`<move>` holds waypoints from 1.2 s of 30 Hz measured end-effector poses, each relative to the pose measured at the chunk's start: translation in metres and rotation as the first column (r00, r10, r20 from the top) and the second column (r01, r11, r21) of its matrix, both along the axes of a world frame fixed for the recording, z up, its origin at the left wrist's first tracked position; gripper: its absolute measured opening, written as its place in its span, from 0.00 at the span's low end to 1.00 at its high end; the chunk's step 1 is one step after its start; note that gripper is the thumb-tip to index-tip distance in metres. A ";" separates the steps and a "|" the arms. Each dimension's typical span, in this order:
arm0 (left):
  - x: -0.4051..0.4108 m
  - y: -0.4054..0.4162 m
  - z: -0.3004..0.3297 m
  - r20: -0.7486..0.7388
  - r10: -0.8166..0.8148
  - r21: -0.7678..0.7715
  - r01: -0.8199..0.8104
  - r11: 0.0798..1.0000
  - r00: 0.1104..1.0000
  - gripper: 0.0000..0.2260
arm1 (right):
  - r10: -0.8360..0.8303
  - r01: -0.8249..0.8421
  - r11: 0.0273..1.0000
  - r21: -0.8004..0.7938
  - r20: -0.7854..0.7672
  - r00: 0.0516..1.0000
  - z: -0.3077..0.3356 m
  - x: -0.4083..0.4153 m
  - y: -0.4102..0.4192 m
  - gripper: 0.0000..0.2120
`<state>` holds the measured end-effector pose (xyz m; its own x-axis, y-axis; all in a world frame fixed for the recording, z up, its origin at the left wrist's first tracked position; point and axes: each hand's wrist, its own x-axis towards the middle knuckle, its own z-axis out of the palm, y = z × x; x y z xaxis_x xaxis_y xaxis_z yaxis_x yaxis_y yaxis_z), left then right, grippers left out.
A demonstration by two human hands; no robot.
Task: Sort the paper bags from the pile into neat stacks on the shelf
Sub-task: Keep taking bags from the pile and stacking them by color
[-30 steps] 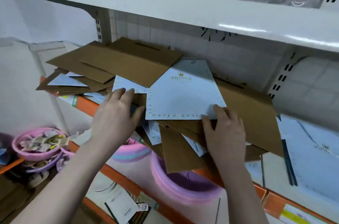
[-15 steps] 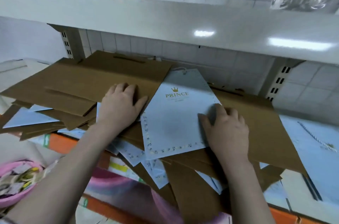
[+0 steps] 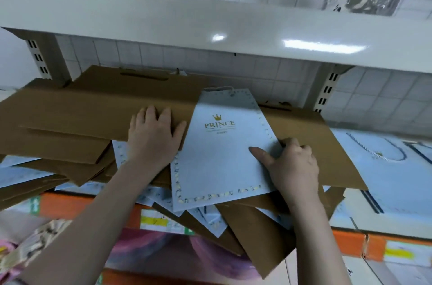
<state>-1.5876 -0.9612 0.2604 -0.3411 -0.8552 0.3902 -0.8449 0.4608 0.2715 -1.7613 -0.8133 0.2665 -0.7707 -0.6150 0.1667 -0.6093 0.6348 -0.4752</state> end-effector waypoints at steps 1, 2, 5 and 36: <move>-0.001 0.000 0.000 0.001 -0.004 -0.002 0.004 1.000 1.000 0.24 | 0.002 -0.001 1.000 -0.022 0.025 1.000 0.000 0.000 0.002 0.35; -0.001 0.000 0.000 -0.001 -0.007 -0.005 0.007 1.000 1.000 0.24 | 0.002 0.000 0.999 -0.039 0.042 0.999 0.000 0.000 0.003 0.35; -0.004 0.001 -0.001 -0.007 -0.013 -0.007 0.013 1.000 1.000 0.24 | -0.007 0.014 0.996 -0.084 0.077 0.997 -0.001 -0.003 0.008 0.33; -0.110 0.081 0.012 -0.438 -0.085 0.095 0.140 0.986 0.895 0.13 | 0.025 0.039 0.931 -0.362 0.172 0.985 -0.024 -0.105 0.073 0.19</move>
<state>-1.6977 -0.8804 0.2728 -0.2597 -0.8709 0.4173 -0.5767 0.4865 0.6563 -1.8662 -0.7404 0.2429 -0.8113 -0.5318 0.2429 -0.4947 0.4030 -0.7700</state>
